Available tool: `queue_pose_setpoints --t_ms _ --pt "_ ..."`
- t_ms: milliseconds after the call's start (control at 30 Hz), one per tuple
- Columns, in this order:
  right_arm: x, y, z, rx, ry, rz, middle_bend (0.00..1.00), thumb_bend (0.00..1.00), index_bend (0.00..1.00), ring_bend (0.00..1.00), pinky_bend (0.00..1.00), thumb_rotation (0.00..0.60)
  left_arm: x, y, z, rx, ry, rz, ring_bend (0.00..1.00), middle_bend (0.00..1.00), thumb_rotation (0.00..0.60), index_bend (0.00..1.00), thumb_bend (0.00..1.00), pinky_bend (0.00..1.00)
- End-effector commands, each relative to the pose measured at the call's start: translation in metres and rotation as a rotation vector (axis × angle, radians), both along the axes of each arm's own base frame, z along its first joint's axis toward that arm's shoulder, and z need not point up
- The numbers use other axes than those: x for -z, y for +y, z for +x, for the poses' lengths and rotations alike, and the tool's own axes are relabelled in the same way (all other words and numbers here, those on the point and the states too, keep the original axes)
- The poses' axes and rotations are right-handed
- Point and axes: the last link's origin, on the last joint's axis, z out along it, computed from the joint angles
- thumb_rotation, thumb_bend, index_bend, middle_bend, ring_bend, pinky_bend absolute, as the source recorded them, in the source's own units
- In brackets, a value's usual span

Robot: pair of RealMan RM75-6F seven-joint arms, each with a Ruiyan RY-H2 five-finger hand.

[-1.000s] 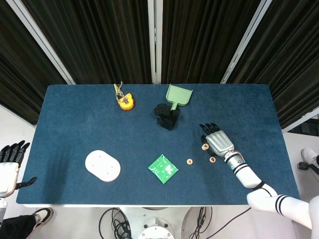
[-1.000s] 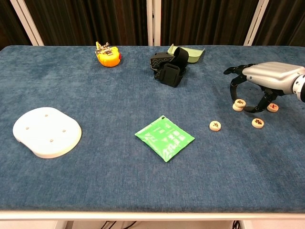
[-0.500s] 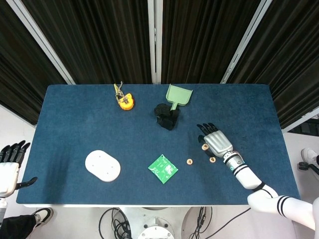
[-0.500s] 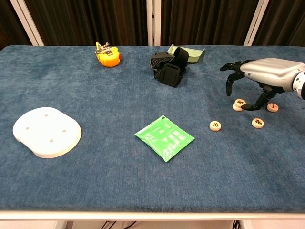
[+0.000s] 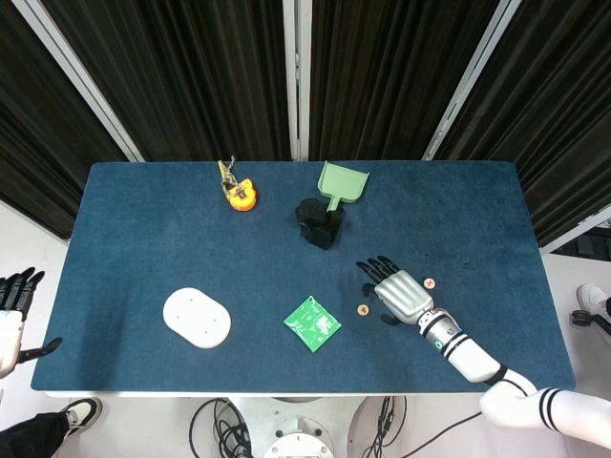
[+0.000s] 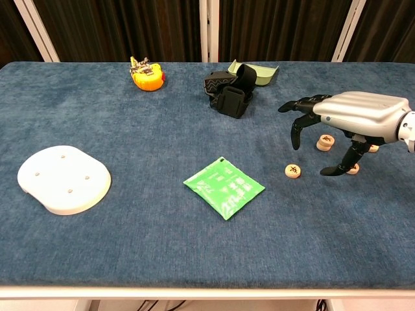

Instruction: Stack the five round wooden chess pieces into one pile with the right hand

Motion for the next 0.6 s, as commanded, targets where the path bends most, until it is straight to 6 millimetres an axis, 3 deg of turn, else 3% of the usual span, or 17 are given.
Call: queue_pose_setpoints --t_ms 33,600 --pt "0.004 -0.001 0.003 -0.002 -0.003 0.006 0.02 0.12 0.38 0.0 0.0 0.6 -0.001 -0.001 0.001 0.002 -0.001 -0.004 0.0 0.0 0.6 0.0 0.07 0.0" --pt "0.026 -0.009 0.007 0.01 -0.007 0.027 0.03 0.12 0.39 0.0 0.0 0.6 0.0 -0.006 0.007 0.026 -0.017 -0.055 0.0 0.0 0.6 0.0 0.07 0.0"
